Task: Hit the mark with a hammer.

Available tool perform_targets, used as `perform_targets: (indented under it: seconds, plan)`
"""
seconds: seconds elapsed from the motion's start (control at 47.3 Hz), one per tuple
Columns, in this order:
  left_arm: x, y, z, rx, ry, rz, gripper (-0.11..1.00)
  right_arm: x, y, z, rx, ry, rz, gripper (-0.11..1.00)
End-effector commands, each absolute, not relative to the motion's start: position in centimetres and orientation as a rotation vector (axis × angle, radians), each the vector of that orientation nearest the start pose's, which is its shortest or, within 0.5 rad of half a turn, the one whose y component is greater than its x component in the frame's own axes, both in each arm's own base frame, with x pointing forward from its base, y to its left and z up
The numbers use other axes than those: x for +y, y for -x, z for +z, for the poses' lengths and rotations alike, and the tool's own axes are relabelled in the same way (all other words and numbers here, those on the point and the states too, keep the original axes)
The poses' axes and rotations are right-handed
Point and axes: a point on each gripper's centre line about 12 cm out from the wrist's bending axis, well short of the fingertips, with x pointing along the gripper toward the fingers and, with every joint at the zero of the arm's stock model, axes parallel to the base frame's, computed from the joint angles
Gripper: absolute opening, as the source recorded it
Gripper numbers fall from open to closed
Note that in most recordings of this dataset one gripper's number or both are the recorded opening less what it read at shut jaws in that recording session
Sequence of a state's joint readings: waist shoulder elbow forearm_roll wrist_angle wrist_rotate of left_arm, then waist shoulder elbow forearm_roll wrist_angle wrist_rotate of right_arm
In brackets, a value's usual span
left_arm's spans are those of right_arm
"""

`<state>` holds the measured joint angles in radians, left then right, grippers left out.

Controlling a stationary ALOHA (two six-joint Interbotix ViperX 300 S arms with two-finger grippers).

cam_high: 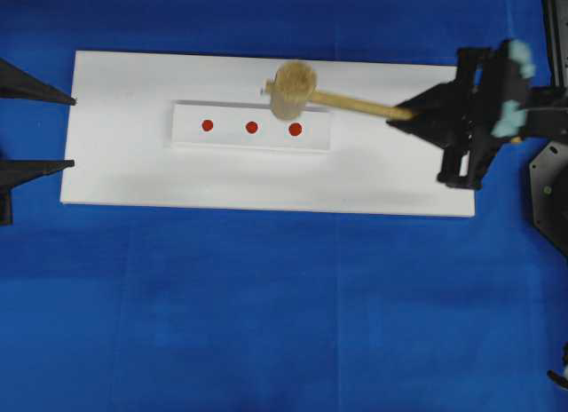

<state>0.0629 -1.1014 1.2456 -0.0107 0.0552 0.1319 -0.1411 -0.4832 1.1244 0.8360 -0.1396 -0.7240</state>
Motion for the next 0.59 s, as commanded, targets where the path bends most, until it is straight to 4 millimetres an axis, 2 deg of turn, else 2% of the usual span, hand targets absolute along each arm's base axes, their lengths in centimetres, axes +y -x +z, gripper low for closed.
perform_targets:
  seconds: [0.0,0.106,0.19,0.381,0.571]
  plan:
    - [1.1,-17.4,25.3,0.192,-0.11,0.054,0.9,-4.6,-25.7,15.5,0.647,-0.155,-0.262,0.02]
    - [1.1,-17.3,25.3,0.192,-0.11,0.054,0.9,-4.4,-26.3,13.8,0.727,-0.18,-0.246,0.02]
    - [1.1,-17.3,25.4,0.189,-0.11,0.054,0.9,-4.4,-26.7,14.2,0.713,-0.176,-0.245,0.02]
    - [1.1,-17.3,25.3,0.194,-0.108,0.054,0.9,-4.7,-26.7,16.4,0.62,-0.155,-0.257,0.02]
    - [1.1,-17.3,25.3,0.194,-0.108,0.054,0.9,-4.7,-26.4,20.3,0.481,-0.142,-0.252,0.02]
